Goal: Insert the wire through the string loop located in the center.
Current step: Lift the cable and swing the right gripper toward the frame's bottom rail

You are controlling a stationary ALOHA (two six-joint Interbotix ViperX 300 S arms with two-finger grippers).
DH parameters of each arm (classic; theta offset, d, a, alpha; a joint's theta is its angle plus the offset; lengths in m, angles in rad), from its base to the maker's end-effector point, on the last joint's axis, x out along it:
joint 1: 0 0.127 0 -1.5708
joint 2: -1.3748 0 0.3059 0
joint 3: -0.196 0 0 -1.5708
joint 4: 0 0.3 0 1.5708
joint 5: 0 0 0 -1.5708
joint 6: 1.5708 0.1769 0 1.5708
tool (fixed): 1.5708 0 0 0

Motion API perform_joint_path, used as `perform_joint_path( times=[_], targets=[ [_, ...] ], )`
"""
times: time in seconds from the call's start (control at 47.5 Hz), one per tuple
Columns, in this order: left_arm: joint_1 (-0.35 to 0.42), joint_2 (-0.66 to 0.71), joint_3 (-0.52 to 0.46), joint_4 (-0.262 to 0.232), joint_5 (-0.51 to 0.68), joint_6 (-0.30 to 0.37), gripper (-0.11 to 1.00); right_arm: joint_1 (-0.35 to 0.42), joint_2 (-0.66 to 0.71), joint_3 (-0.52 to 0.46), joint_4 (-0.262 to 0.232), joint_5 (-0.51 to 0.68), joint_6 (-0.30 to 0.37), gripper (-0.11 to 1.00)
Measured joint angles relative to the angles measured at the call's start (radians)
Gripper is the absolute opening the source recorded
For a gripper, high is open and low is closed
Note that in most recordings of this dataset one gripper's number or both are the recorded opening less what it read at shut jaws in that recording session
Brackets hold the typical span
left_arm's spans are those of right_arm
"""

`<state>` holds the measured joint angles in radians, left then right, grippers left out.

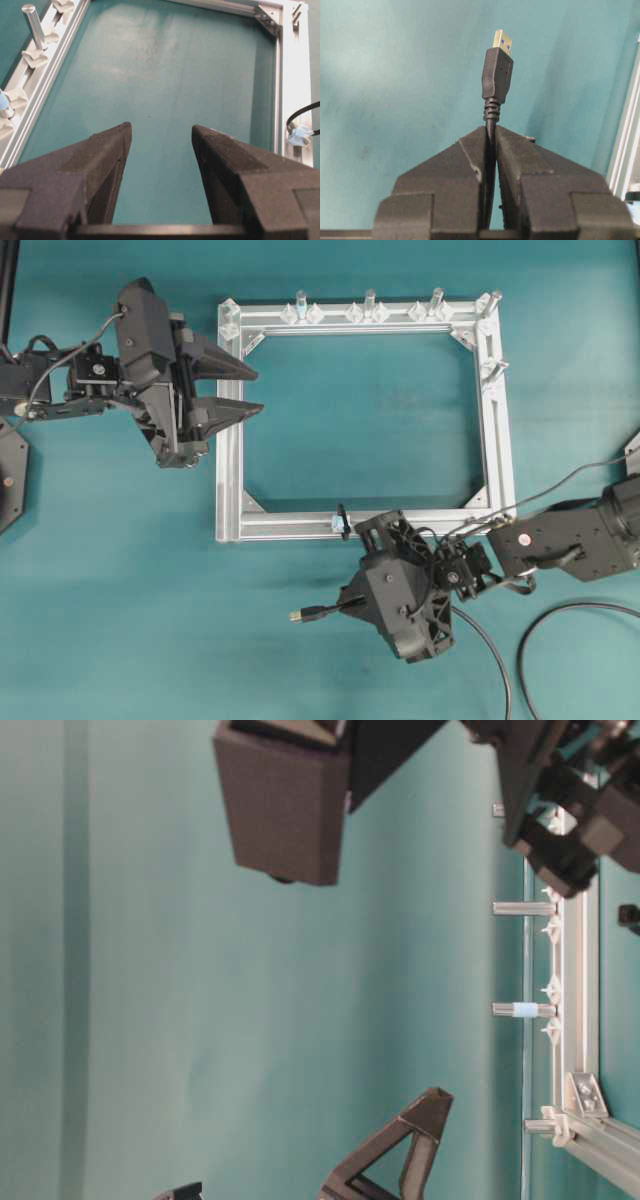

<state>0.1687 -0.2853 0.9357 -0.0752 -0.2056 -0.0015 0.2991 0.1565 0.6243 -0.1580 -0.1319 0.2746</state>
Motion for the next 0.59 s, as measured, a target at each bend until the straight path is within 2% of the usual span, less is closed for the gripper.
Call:
perform_joint_path(
  times=[0.59],
  targets=[
    [0.0,0.0,0.0,0.002,0.002,0.0,0.55,0.0,-0.02,0.008,0.0,0.044,-0.002,0.07]
  ],
)
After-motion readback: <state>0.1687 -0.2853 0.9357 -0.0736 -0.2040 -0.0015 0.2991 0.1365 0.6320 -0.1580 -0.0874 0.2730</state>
